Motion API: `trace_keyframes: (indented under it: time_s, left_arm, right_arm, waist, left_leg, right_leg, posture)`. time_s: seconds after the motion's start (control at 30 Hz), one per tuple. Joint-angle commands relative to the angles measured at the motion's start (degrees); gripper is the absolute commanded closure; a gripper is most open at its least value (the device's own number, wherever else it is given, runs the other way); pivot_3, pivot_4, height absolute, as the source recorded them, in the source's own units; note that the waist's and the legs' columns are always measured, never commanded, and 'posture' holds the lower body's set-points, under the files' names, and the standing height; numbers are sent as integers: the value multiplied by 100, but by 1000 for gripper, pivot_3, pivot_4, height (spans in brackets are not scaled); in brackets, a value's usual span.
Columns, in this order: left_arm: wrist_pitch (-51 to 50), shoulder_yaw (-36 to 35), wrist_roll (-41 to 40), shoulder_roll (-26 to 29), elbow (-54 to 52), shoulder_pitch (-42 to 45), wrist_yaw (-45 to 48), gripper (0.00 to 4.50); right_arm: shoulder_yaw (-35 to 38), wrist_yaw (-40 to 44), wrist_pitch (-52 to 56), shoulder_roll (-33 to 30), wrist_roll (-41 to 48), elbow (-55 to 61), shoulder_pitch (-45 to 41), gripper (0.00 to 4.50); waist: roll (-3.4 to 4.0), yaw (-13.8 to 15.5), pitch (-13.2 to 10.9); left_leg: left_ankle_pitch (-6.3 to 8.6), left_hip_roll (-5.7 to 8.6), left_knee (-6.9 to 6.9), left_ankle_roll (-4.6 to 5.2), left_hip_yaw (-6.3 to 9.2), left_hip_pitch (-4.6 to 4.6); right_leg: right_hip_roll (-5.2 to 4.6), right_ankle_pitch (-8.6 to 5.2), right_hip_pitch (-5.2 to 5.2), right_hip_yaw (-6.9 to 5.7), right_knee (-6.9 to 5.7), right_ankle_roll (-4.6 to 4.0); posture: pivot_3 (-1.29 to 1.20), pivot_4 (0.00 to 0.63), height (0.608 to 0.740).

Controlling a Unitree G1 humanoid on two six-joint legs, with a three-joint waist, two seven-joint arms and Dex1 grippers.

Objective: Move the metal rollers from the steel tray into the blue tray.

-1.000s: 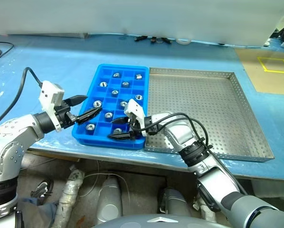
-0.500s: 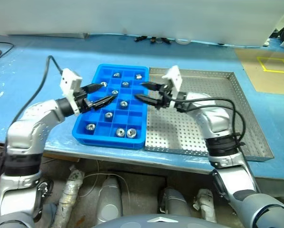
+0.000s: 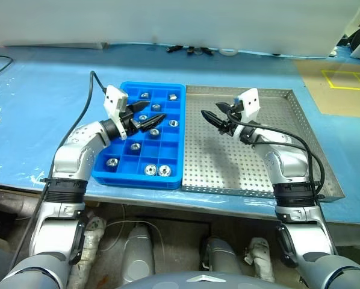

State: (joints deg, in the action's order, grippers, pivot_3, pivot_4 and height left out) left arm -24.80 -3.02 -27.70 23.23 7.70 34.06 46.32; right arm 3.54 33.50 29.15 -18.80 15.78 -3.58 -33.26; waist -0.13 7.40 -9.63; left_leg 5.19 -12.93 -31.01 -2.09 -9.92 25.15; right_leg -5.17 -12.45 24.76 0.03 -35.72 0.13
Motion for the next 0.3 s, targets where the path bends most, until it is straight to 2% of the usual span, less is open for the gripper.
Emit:
trace_keyframes:
  time_s: [0.03, 0.3]
  left_arm:
    - [187, -99, -2, -1, -83, 135, 68, 0]
    - [236, -238, -24, 151, 69, 125, 145, 0]
  right_arm:
    - [134, -39, -32, -170, 56, 207, -94, 1181]
    - [174, -110, 134, -371, 95, 430, 25, 1181]
  waist:
    - [0, -2, 0]
    - [0, -24, 0]
  left_leg:
    - [0, 0, -1, 0, 0, 0]
    - [1, 0, -2, 3, 0, -1]
  right_leg:
    - [0, 0, 0, 0, 0, 0]
    - [1, 0, -1, 1, 0, 0]
  posture:
    - [65, 150, 740]
    - [15, 150, 740]
